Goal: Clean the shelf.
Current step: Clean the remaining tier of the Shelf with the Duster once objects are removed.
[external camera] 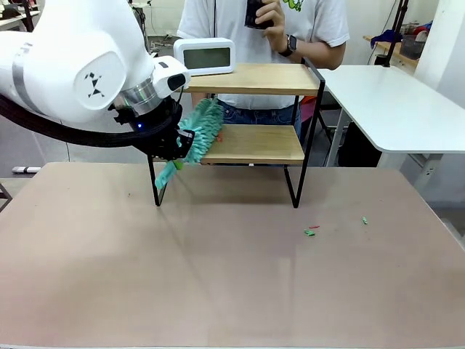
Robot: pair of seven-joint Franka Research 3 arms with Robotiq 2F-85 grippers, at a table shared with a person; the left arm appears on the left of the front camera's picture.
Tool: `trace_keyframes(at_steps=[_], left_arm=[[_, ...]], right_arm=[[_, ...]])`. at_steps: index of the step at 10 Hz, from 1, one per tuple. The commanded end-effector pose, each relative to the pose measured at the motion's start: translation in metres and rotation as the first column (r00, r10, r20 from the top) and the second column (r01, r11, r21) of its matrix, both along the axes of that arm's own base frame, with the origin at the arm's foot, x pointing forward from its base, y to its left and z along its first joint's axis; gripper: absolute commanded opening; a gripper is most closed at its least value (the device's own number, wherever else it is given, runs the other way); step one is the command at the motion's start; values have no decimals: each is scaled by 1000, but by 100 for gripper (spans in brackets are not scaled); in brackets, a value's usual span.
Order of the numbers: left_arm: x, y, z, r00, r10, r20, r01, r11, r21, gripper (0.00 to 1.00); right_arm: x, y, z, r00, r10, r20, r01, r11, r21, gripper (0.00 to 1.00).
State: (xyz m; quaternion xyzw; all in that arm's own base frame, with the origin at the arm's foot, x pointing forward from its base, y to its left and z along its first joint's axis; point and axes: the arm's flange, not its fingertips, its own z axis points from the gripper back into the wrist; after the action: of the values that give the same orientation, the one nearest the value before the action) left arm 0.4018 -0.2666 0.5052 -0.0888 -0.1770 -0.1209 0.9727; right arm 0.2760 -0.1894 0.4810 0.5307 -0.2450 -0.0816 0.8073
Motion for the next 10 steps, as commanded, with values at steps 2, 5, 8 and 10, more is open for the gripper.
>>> trace_keyframes(at_steps=[2, 5, 8, 10], left_arm=[[-4, 0, 9, 970, -238, -49, 237, 971, -27, 12], [-19, 2, 23, 861, -495, -115, 477, 865, -153, 12], [-53, 31, 48, 675, -726, -131, 697, 686, -208, 12], [-71, 57, 64, 687, -722, -81, 702, 688, -183, 12]], right_arm=[[2, 0, 0, 999, 1, 37, -1, 1000, 8, 100], [2, 0, 0, 999, 1, 37, -1, 1000, 8, 100], [2, 0, 0, 999, 1, 37, -1, 1000, 8, 100], [2, 0, 0, 999, 1, 37, -1, 1000, 8, 100]])
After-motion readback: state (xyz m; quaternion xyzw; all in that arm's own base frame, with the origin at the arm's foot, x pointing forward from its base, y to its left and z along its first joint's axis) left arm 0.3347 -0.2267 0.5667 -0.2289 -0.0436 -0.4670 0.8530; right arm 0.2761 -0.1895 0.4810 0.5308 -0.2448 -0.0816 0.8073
